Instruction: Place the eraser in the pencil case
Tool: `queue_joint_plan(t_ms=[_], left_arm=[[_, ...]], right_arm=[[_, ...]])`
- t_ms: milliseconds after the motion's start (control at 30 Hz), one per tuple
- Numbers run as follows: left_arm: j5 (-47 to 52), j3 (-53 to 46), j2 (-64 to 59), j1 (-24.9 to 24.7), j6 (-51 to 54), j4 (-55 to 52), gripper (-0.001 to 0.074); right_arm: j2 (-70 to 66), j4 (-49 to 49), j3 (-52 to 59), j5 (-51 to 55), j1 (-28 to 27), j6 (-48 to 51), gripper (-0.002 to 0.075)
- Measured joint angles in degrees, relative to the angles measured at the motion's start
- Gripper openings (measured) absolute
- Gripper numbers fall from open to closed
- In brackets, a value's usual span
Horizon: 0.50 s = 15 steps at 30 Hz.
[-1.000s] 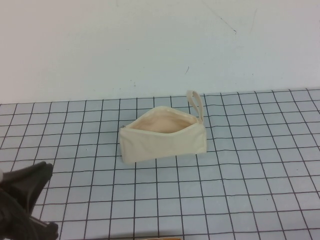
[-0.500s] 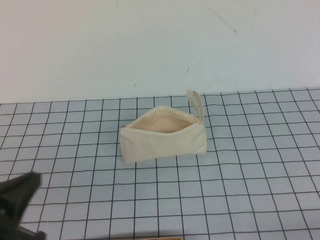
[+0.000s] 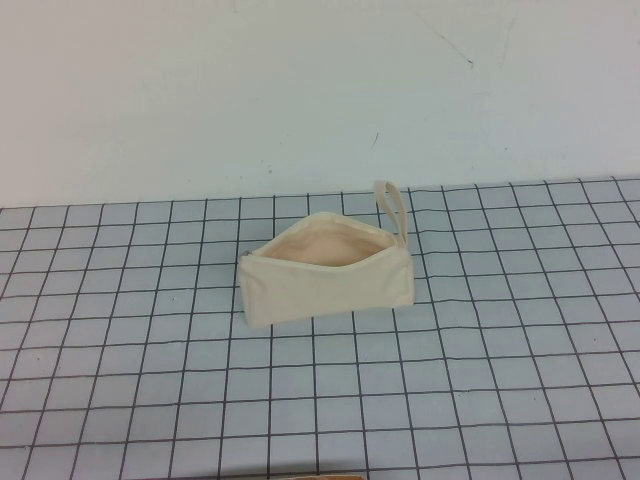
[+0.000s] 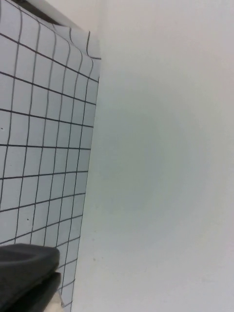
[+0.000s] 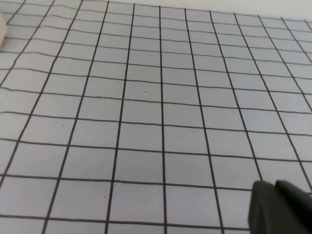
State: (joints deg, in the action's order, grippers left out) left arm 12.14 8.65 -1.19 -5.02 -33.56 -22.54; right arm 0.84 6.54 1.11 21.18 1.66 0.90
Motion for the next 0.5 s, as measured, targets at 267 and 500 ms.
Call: queue_joint_plan(t_ms=[267,500], left_arm=[[0.22,-5.76,1.76,2.53,-2.16,0.56,-0.0001],[2.58,-10.12,1.76,2.53,10.39,12.12,-0.0001]], right_arm=[[0.00,0.00,0.00,0.00,0.00,0.00,-0.0001],[0.00,0.00,0.00,0.00,0.00,0.00,-0.0001]])
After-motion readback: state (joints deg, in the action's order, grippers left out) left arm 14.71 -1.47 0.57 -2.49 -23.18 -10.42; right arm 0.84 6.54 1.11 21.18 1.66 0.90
